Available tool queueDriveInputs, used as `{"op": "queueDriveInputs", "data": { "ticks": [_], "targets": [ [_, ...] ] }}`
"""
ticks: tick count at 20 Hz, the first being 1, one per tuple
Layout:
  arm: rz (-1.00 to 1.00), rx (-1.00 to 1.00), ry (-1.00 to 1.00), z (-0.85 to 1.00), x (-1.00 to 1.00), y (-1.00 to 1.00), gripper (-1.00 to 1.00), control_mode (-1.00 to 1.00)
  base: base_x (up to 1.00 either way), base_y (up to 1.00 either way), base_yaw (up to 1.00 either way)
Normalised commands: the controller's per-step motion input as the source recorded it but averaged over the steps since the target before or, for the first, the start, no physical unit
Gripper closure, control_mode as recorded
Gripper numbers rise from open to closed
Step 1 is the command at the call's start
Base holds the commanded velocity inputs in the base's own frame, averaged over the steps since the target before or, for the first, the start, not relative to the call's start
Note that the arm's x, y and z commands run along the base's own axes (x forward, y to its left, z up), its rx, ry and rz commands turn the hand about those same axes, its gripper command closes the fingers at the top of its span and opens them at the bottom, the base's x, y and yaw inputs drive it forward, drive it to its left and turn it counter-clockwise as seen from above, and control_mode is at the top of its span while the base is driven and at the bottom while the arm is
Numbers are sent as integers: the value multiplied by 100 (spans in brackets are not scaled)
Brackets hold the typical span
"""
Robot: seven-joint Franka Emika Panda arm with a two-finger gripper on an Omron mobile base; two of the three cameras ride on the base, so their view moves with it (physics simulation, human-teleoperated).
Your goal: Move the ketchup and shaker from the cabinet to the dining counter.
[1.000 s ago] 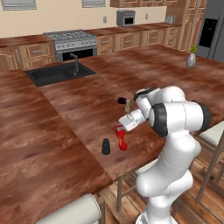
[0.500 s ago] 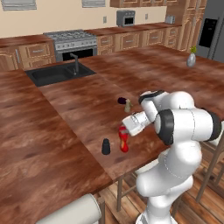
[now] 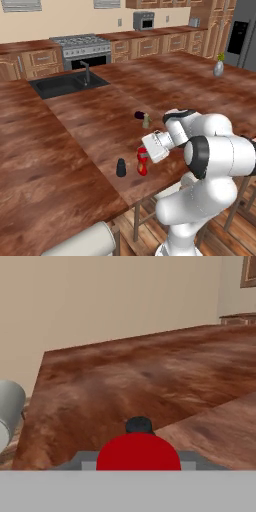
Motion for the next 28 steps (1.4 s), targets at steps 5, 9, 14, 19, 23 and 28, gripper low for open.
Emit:
{"op": "queueDriveInputs", "data": {
  "ticks": [5,9,14,19,23,28],
  "targets": [
    [0,3,-11,-29,-26,-18,100,-100,0,0,0],
    [0,1,-11,-26,-23,-18,100,-100,0,0,0],
    [0,4,-3,-21,-2,-14,100,-100,0,0,0],
    [0,4,0,-23,9,-2,100,-100,0,0,0],
    [0,3,0,-21,8,0,100,-100,0,0,0],
    [0,1,0,-21,-2,0,100,-100,0,0,0]
  ]
}}
